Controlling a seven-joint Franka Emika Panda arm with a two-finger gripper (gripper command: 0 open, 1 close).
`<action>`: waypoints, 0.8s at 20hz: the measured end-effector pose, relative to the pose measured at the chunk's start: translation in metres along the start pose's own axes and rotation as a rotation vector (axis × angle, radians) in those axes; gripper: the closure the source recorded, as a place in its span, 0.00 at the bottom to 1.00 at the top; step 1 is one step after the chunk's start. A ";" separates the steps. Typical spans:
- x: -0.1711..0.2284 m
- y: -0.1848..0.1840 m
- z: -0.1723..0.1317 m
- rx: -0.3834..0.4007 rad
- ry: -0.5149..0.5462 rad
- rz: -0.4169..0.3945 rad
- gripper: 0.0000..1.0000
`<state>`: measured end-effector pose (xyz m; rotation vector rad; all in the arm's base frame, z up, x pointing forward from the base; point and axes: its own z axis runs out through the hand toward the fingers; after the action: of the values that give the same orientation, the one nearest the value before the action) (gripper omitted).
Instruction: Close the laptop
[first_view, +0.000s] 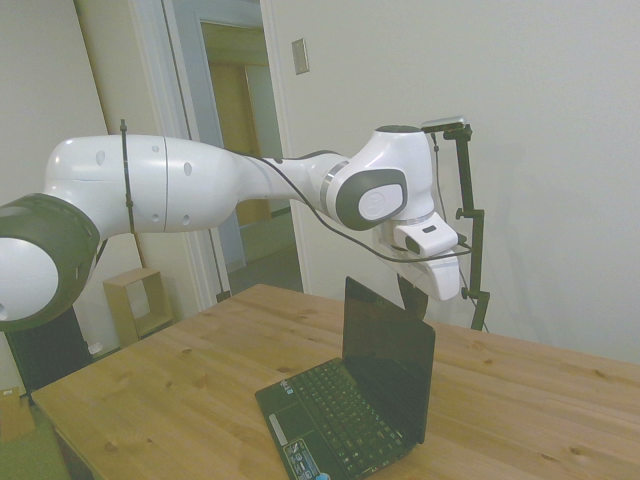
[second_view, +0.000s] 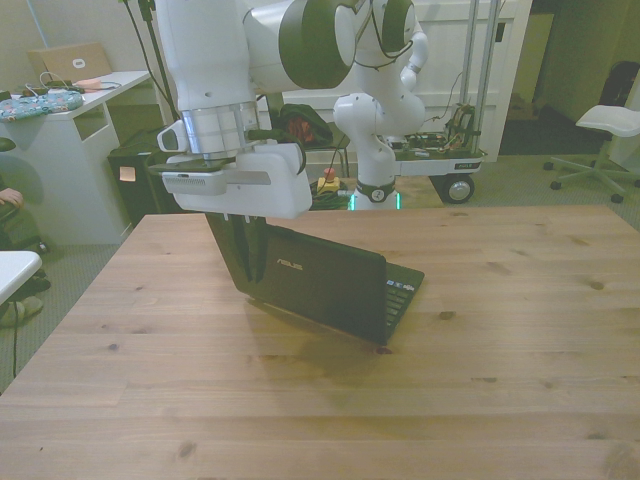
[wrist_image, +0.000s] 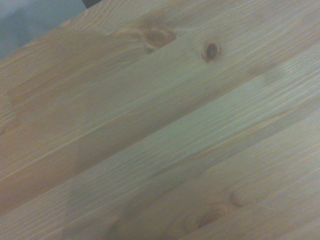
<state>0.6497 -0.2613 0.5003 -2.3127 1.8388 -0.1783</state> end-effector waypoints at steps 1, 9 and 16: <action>-0.004 0.000 0.001 -0.004 -0.005 0.003 1.00; -0.068 0.006 -0.013 -0.026 -0.037 -0.025 1.00; -0.140 0.032 -0.012 -0.078 -0.080 -0.054 1.00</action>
<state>0.5851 -0.1331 0.5075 -2.3856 1.7769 -0.0208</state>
